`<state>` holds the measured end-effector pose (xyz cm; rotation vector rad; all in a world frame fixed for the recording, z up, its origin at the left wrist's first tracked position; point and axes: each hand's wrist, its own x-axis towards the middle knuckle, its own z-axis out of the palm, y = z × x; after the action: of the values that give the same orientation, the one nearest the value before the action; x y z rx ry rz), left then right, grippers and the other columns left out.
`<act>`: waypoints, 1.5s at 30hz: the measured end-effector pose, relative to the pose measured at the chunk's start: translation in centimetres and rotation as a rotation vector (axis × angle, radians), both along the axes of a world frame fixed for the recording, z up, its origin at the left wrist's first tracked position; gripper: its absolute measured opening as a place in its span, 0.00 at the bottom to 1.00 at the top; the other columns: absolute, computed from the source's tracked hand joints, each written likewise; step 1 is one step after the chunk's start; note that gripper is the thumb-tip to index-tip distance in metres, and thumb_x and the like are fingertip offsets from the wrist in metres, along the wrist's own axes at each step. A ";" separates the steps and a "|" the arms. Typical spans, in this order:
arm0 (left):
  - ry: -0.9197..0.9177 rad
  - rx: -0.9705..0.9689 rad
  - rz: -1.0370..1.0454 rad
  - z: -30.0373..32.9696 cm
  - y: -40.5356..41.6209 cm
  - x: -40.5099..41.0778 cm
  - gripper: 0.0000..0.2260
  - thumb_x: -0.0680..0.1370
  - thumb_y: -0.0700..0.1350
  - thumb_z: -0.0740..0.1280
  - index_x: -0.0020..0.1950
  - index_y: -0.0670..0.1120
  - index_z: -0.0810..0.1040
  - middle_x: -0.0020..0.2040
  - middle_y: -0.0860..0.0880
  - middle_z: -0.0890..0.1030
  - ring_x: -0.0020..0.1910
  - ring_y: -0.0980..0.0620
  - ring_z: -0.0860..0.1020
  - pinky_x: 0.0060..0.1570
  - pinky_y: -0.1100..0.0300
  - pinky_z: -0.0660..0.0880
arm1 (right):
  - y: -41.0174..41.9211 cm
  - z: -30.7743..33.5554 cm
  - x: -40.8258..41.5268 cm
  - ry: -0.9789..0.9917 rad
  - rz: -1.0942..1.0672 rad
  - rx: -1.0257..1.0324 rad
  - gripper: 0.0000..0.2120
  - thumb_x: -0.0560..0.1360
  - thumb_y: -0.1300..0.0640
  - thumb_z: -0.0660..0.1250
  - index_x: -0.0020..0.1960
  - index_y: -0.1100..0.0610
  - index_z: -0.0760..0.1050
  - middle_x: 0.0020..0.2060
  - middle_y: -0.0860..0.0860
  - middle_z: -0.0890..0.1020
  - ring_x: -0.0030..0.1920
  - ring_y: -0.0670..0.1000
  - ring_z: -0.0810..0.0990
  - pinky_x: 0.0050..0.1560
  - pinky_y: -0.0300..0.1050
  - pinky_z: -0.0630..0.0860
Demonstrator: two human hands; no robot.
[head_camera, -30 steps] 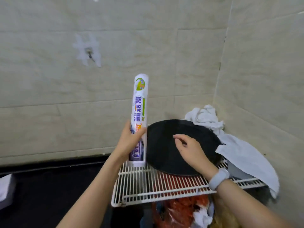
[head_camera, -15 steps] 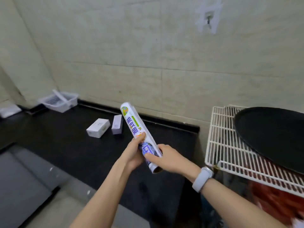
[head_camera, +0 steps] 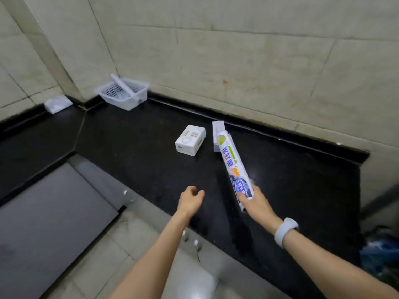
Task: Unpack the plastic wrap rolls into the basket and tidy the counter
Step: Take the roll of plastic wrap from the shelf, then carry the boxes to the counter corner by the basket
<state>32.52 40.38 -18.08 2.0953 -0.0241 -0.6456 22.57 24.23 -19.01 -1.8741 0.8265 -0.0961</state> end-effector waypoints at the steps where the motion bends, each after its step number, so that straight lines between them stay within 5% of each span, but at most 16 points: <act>1: 0.002 0.049 -0.046 -0.8 -0.1 0.9 0.21 0.78 0.48 0.62 0.69 0.42 0.67 0.69 0.41 0.70 0.66 0.43 0.70 0.66 0.51 0.67 | -0.4 -0.6 0.8 0.018 -0.042 -0.012 0.15 0.72 0.52 0.64 0.56 0.55 0.67 0.48 0.52 0.77 0.39 0.45 0.75 0.27 0.28 0.67; 7: -0.110 0.378 -0.380 -5.1 -2.8 6.8 0.28 0.77 0.55 0.61 0.74 0.50 0.57 0.74 0.44 0.59 0.72 0.39 0.59 0.68 0.43 0.61 | -5.6 -3.0 6.3 0.176 -0.124 -0.179 0.22 0.73 0.54 0.65 0.61 0.64 0.63 0.57 0.63 0.73 0.56 0.62 0.73 0.53 0.52 0.73; 12: -0.220 0.574 -0.608 -9.0 -5.1 11.2 0.37 0.73 0.63 0.62 0.75 0.57 0.46 0.78 0.47 0.42 0.75 0.41 0.40 0.70 0.37 0.45 | -10.0 -5.0 10.4 0.275 -0.083 -0.362 0.28 0.72 0.57 0.66 0.67 0.63 0.58 0.59 0.67 0.70 0.60 0.66 0.68 0.58 0.54 0.67; 17: -0.373 0.673 -0.674 -12.3 -5.8 13.2 0.36 0.71 0.71 0.51 0.74 0.61 0.40 0.77 0.48 0.36 0.74 0.42 0.33 0.68 0.35 0.35 | -12.3 -6.4 12.2 0.410 -0.026 -0.514 0.32 0.74 0.54 0.64 0.71 0.60 0.53 0.62 0.64 0.68 0.60 0.65 0.68 0.57 0.60 0.70; 22: -0.472 0.707 -0.641 -13.5 -5.4 12.9 0.34 0.72 0.71 0.45 0.74 0.60 0.38 0.77 0.49 0.36 0.75 0.42 0.34 0.68 0.35 0.36 | -12.0 -6.7 13.0 0.401 0.008 -0.659 0.35 0.73 0.52 0.65 0.72 0.59 0.51 0.66 0.62 0.66 0.62 0.62 0.69 0.58 0.59 0.69; 27: -0.464 0.679 -0.638 -12.7 -5.4 13.1 0.33 0.73 0.69 0.49 0.74 0.60 0.43 0.78 0.49 0.39 0.75 0.43 0.36 0.69 0.37 0.37 | -11.2 -5.6 15.3 0.249 0.099 -0.799 0.32 0.73 0.53 0.65 0.71 0.62 0.55 0.70 0.64 0.62 0.71 0.62 0.60 0.72 0.62 0.52; 31: -0.459 0.490 -0.461 -10.6 -5.4 14.7 0.26 0.77 0.58 0.58 0.72 0.50 0.61 0.76 0.44 0.58 0.74 0.44 0.53 0.70 0.42 0.49 | -9.5 -4.0 19.2 0.027 0.143 -0.753 0.24 0.74 0.57 0.63 0.67 0.63 0.64 0.66 0.62 0.68 0.69 0.60 0.65 0.71 0.56 0.60; 34: -0.686 0.363 -0.249 -8.6 -5.5 17.7 0.22 0.73 0.48 0.68 0.64 0.43 0.72 0.66 0.39 0.70 0.66 0.39 0.67 0.63 0.41 0.61 | -8.2 -3.3 23.0 0.000 0.173 -0.597 0.23 0.75 0.55 0.61 0.67 0.60 0.64 0.65 0.59 0.69 0.66 0.57 0.66 0.66 0.50 0.66; 36: -0.762 0.367 -0.182 -7.5 -6.1 20.8 0.25 0.71 0.48 0.70 0.65 0.43 0.70 0.67 0.38 0.69 0.66 0.37 0.66 0.62 0.38 0.62 | -7.7 -3.5 25.6 0.065 0.163 -0.535 0.25 0.74 0.52 0.61 0.69 0.58 0.60 0.67 0.59 0.65 0.67 0.59 0.64 0.64 0.52 0.67; 40: -0.541 0.497 -0.313 -7.2 -8.0 27.1 0.38 0.70 0.63 0.65 0.74 0.53 0.52 0.77 0.41 0.48 0.74 0.39 0.48 0.69 0.39 0.50 | -7.4 -4.8 29.7 0.321 0.097 -0.476 0.33 0.72 0.44 0.62 0.71 0.53 0.52 0.69 0.61 0.59 0.67 0.63 0.62 0.63 0.59 0.67; 45: -0.397 0.445 -0.339 -8.4 -9.2 29.0 0.41 0.67 0.60 0.69 0.73 0.59 0.49 0.72 0.43 0.53 0.63 0.40 0.61 0.61 0.43 0.65 | -6.4 -6.2 31.0 0.407 -0.016 -0.475 0.34 0.73 0.48 0.62 0.72 0.52 0.48 0.63 0.63 0.65 0.61 0.64 0.67 0.59 0.57 0.68</act>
<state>61.55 31.16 -26.53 2.6555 -0.5100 -0.4450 53.52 17.82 -25.19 -2.3781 1.1717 0.0919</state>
